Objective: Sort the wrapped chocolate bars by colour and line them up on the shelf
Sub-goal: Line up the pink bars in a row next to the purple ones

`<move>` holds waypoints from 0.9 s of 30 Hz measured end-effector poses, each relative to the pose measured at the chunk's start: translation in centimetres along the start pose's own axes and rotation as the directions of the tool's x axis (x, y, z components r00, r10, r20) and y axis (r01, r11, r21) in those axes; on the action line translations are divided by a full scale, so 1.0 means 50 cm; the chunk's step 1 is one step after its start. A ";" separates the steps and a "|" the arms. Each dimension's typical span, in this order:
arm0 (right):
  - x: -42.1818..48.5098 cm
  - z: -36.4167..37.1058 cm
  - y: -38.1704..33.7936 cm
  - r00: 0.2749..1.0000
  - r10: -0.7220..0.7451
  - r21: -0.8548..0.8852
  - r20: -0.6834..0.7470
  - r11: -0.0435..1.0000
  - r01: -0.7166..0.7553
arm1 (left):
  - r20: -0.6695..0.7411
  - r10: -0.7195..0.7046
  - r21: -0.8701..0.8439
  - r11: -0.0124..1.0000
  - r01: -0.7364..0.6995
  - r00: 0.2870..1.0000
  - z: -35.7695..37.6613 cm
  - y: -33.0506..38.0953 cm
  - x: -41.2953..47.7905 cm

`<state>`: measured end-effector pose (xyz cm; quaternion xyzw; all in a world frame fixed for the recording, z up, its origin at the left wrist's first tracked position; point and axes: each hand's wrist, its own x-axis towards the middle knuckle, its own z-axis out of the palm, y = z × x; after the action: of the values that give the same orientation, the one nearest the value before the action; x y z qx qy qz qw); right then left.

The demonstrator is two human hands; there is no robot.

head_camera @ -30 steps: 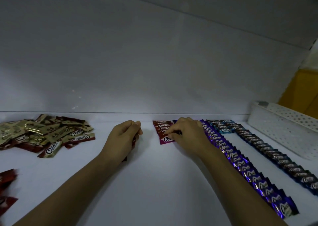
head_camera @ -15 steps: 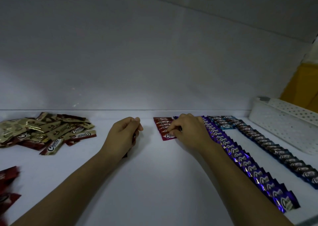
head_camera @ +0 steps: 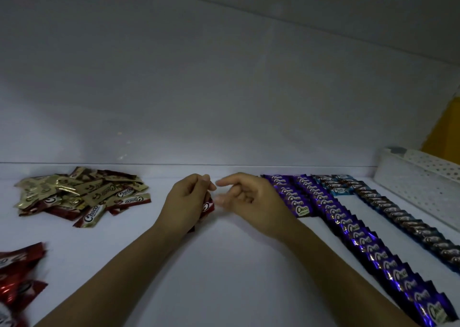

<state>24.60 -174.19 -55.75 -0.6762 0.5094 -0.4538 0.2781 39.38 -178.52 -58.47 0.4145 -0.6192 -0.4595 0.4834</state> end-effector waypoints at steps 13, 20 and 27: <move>0.008 -0.022 -0.002 0.966 0.125 0.233 -0.226 0.970 -0.071 | 0.111 0.033 -0.064 0.998 -0.026 0.993 -0.005 0.010 -0.011; -0.001 -0.017 0.002 0.979 0.187 0.371 -0.081 0.917 -0.145 | 0.181 0.215 0.011 0.975 -0.220 0.960 0.002 0.016 -0.022; 0.014 -0.071 -0.004 0.936 0.107 0.117 -0.336 0.991 -0.071 | 0.143 0.129 0.118 0.982 -0.146 0.981 0.005 0.009 -0.018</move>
<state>21.54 -174.46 -53.83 -0.5484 0.5560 -0.5765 0.2403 39.26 -177.51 -58.24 0.3687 -0.7057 -0.4115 0.4435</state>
